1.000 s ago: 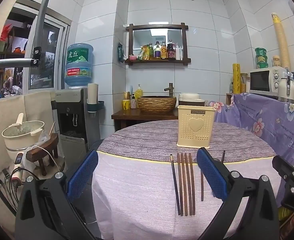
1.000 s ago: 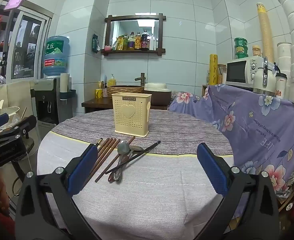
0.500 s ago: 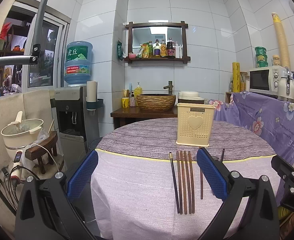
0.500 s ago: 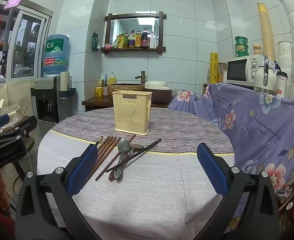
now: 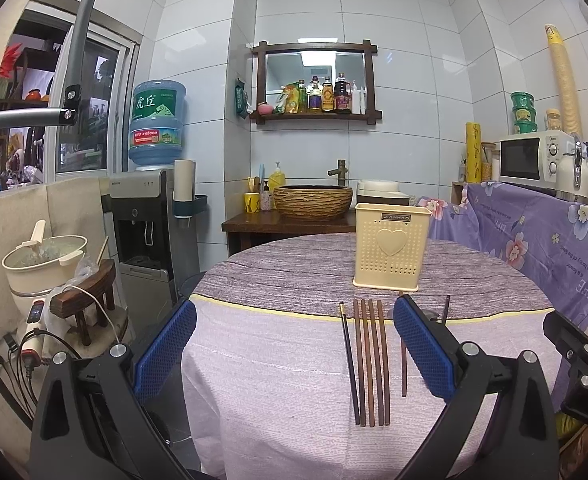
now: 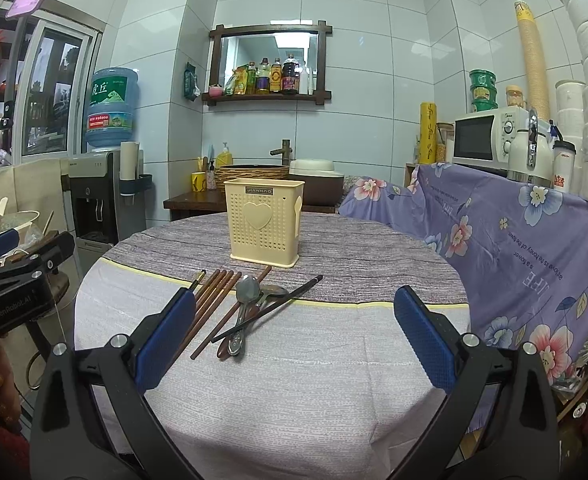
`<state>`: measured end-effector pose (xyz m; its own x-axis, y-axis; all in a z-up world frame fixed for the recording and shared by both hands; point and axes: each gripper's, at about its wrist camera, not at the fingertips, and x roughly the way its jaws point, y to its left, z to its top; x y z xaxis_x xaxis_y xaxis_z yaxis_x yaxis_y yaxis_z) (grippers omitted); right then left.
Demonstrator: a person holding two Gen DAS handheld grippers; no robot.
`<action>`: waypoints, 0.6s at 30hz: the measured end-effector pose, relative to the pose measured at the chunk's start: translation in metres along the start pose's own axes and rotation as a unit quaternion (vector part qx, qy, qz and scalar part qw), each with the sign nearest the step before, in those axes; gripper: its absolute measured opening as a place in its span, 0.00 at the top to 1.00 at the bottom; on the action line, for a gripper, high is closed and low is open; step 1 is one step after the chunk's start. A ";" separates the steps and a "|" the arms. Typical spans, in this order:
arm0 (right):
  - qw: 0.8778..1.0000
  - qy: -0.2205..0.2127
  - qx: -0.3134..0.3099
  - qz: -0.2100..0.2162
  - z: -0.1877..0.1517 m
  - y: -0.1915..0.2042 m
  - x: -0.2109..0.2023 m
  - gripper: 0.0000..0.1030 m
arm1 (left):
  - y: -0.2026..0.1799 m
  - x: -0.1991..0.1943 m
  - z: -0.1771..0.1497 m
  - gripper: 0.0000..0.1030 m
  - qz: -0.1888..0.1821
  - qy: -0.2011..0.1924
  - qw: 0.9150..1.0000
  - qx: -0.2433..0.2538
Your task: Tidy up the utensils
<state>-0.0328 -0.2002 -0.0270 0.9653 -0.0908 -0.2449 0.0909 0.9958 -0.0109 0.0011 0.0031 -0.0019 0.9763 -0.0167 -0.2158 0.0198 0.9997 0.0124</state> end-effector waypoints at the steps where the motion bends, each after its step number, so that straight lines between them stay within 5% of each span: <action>1: 1.000 0.000 0.000 0.000 0.001 0.000 0.000 0.05 | 0.000 -0.001 -0.001 0.05 -0.001 0.000 1.000 0.000; 18: 1.000 0.002 0.000 0.001 -0.004 0.001 0.001 0.05 | 0.002 0.000 -0.003 0.05 0.001 0.002 1.000 -0.001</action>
<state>-0.0326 -0.1996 -0.0310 0.9642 -0.0896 -0.2496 0.0898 0.9959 -0.0106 0.0008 0.0055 -0.0054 0.9755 -0.0155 -0.2195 0.0183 0.9998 0.0108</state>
